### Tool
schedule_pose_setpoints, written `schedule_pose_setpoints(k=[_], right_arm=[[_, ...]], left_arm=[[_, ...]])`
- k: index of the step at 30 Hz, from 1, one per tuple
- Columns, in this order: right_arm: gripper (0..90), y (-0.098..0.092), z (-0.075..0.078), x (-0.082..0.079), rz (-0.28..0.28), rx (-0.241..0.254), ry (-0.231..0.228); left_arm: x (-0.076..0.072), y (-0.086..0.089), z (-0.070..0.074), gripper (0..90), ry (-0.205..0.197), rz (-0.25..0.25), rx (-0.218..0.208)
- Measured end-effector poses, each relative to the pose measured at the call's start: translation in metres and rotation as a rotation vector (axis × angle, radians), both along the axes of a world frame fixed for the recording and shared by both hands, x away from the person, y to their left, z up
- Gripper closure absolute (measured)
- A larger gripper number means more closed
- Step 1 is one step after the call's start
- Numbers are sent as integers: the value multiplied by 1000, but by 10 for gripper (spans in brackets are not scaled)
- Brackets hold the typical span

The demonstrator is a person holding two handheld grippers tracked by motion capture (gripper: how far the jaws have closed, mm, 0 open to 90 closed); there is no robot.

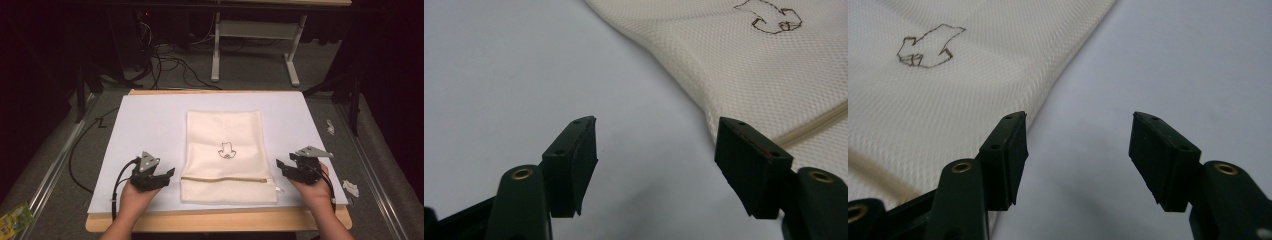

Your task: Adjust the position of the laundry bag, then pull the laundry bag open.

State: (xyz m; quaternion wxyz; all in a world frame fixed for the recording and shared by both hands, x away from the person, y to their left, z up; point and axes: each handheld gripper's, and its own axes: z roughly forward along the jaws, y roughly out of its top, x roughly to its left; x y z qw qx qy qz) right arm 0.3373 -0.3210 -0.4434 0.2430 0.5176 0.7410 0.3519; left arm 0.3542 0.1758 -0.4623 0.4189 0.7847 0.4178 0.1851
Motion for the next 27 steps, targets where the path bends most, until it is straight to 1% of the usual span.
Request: schedule_pose_setpoints(k=[1,2,3,4,6,7,8,10,13,15,16,17,19,21,23,24,27], right_arm=[[405,-4,0,-9,-6,1,-7],[405,-6,-1,-14,-13,8,-8],[407,-9,-2,-20,-18,29,-15],[412,-11,-4,-24,-17,45,-19],[438,-11,-5,-26,-1,62,-11],[445,-11,-6,-27,15,56,-18],[452,-10,-7,-27,12,61,-18],[460,-9,-9,-25,12,88,7],[445,-6,-11,-24,16,102,10],[420,-4,-11,-24,16,107,8],[417,-3,-11,-24,32,106,12],[419,0,-12,-25,37,105,17],[431,5,-12,-27,55,93,14],[438,9,-11,-26,75,104,9],[483,15,-12,-24,94,91,12],[485,17,-13,-23,100,90,19],[538,23,-18,-23,109,72,47]], left_arm=[[-1,4,-1,336,6,6,-20],[-1,8,-1,336,12,14,-37],[-1,10,0,334,6,25,-51],[-1,12,0,325,0,36,-62],[-2,11,0,309,-3,51,-87],[-2,10,-1,309,-4,47,-89],[-2,8,-1,310,-6,38,-88],[-2,5,0,309,-27,29,-79],[-1,2,2,315,-23,14,-67],[-1,0,4,313,-20,7,-79],[-1,-1,4,313,-20,7,-81],[-1,-3,4,313,-22,6,-81],[-1,-9,3,313,-16,1,-66],[-1,-14,3,313,-18,-1,-58],[-1,-17,4,313,-20,-8,-58],[-2,-18,4,314,-25,-11,-56],[-4,-21,5,316,-28,-21,-46]])
